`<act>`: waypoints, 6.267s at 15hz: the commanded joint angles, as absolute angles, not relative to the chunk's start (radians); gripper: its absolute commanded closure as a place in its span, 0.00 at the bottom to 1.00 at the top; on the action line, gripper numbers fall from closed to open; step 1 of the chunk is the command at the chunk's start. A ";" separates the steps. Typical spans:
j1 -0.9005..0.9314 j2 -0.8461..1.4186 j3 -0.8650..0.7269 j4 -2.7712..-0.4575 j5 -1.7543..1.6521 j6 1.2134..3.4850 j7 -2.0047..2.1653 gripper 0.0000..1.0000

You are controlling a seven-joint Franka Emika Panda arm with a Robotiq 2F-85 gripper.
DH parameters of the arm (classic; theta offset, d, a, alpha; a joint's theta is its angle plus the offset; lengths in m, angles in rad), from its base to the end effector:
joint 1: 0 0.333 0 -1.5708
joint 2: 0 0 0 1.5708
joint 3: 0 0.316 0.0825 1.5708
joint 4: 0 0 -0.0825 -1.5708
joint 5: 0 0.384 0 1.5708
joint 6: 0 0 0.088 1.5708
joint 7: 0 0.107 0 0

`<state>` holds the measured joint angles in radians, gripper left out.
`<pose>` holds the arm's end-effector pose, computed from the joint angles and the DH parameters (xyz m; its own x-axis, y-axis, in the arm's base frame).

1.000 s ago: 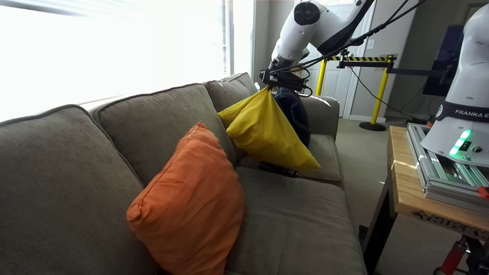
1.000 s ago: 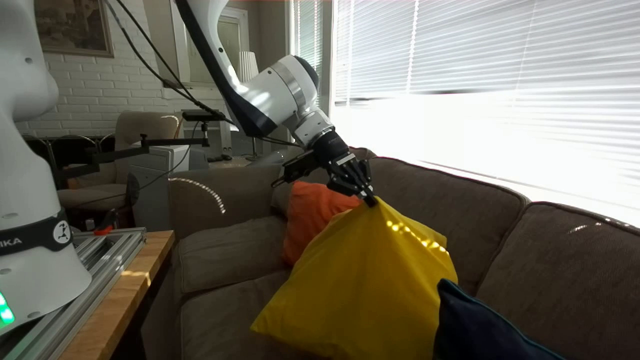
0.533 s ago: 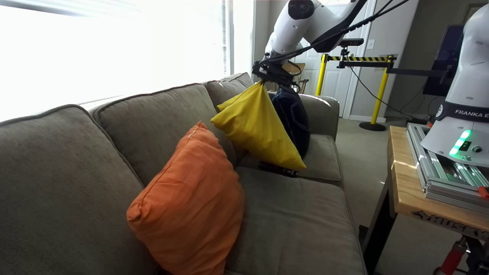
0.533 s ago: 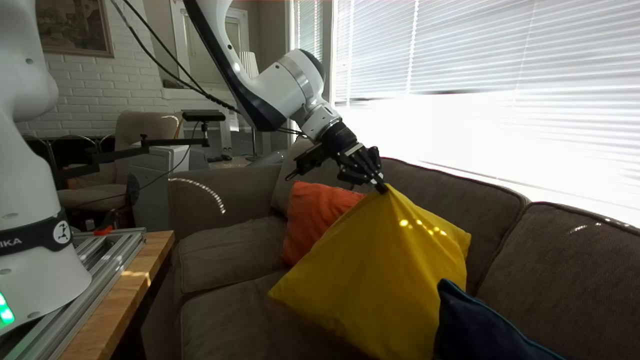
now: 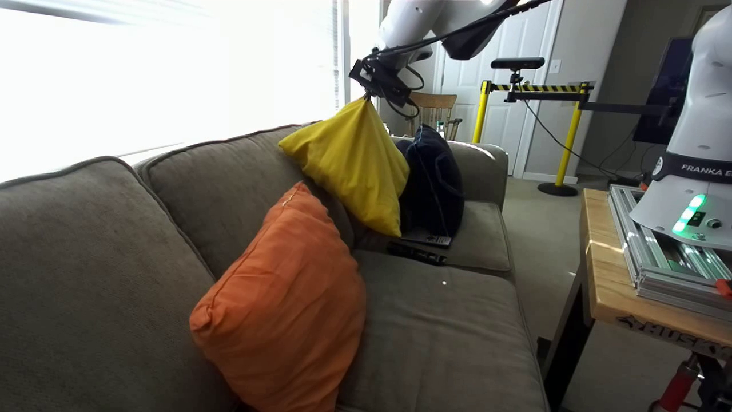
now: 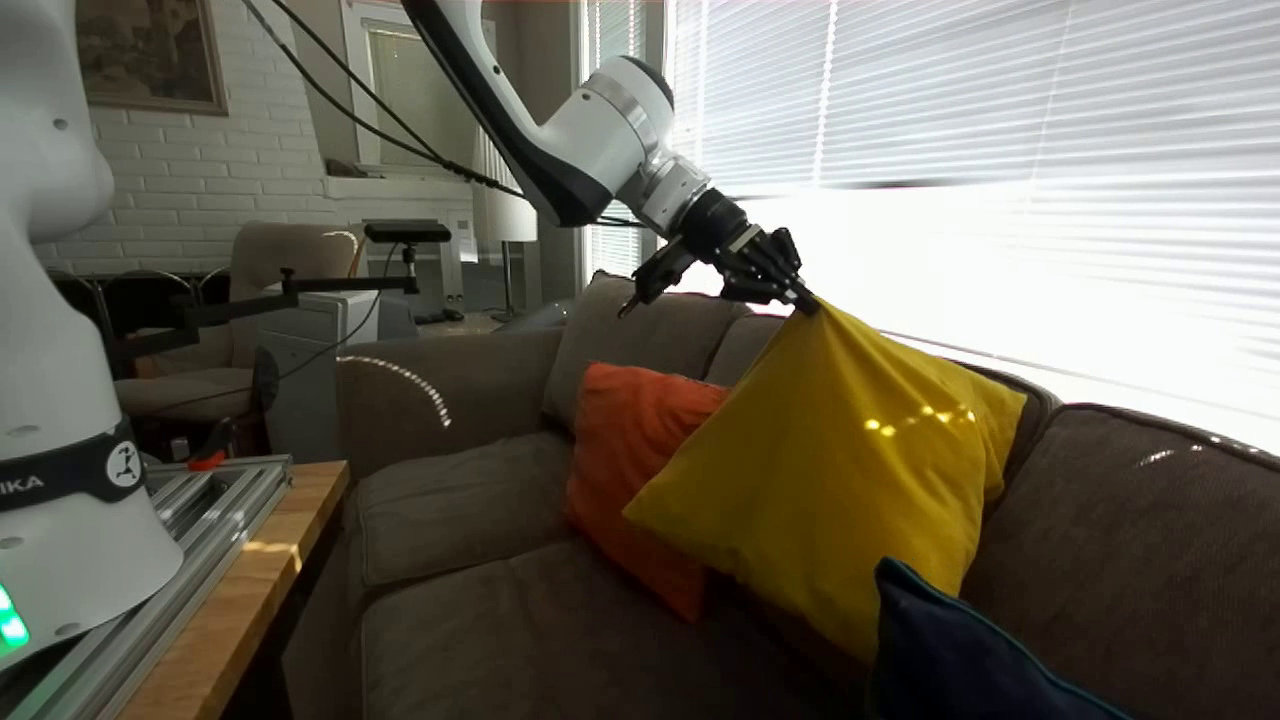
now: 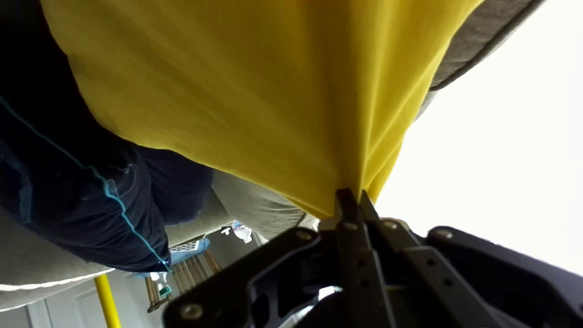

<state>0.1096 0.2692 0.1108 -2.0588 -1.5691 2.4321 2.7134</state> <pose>0.5865 0.1264 0.3176 0.0088 -0.7265 0.6871 -0.7376 -0.4687 -0.4860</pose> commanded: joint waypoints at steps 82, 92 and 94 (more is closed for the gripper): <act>0.010 0.496 0.227 -2.157 -2.101 2.333 2.743 1.00; 0.032 0.501 0.216 -2.149 -2.013 2.286 2.727 0.74; 0.034 0.503 0.214 -2.148 -2.010 2.272 2.722 0.67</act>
